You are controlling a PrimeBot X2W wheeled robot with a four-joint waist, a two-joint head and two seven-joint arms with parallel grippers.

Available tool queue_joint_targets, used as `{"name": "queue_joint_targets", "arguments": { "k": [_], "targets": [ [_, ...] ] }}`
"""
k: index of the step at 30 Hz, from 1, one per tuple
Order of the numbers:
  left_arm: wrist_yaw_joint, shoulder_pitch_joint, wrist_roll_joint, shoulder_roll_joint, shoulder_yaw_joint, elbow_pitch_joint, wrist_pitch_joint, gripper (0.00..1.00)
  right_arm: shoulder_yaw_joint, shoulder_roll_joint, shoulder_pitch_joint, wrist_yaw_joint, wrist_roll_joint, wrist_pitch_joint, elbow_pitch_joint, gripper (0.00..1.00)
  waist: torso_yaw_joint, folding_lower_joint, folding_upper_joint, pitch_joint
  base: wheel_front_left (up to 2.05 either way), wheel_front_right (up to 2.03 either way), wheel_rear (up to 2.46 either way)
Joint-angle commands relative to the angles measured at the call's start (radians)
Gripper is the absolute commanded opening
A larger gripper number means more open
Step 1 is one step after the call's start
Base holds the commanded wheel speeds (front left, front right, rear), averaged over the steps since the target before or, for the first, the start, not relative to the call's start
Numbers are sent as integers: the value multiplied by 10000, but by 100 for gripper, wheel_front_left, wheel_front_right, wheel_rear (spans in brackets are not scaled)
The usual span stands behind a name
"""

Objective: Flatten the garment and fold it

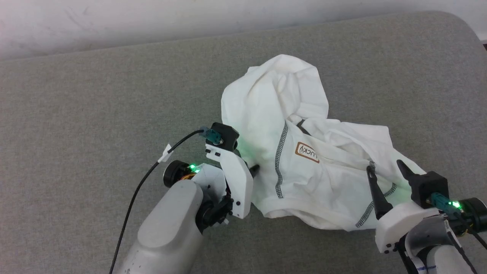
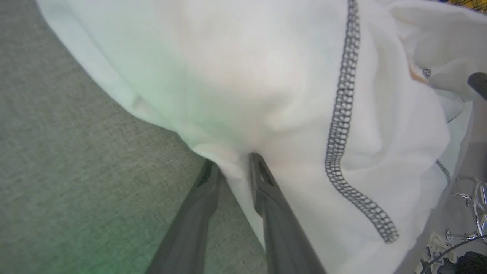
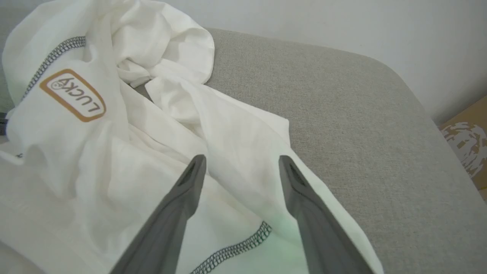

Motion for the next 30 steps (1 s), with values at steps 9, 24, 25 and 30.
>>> {"name": "queue_joint_targets", "arguments": {
  "k": [9, 24, 25, 30],
  "targets": [
    [543, 1262, -168, 718, 945, -1046, -2471, 0, -315, 39, 55, -21, -112, -10, 237, 100, 796, -1, 2, -917, 0, 0, 0],
    [2642, 5182, -676, 2297, 3283, -4150, -3127, 0, -409, 40, 910, -21, 119, 1486, 606, 100, 2521, -1, 2, -1715, 0, 0, 0],
    [2637, 5391, -627, 2294, 3141, -4125, -3034, 0, -456, 40, 958, -21, 101, 1604, 600, 100, 2621, -1, 2, -1730, 0, 0, 0],
    [2456, 5625, -458, 1885, 2461, -4080, -3148, 100, -469, 34, 627, -21, 119, 1696, 236, 100, 3055, -1, 2, -1801, 0, 0, 0]
  ]
}}
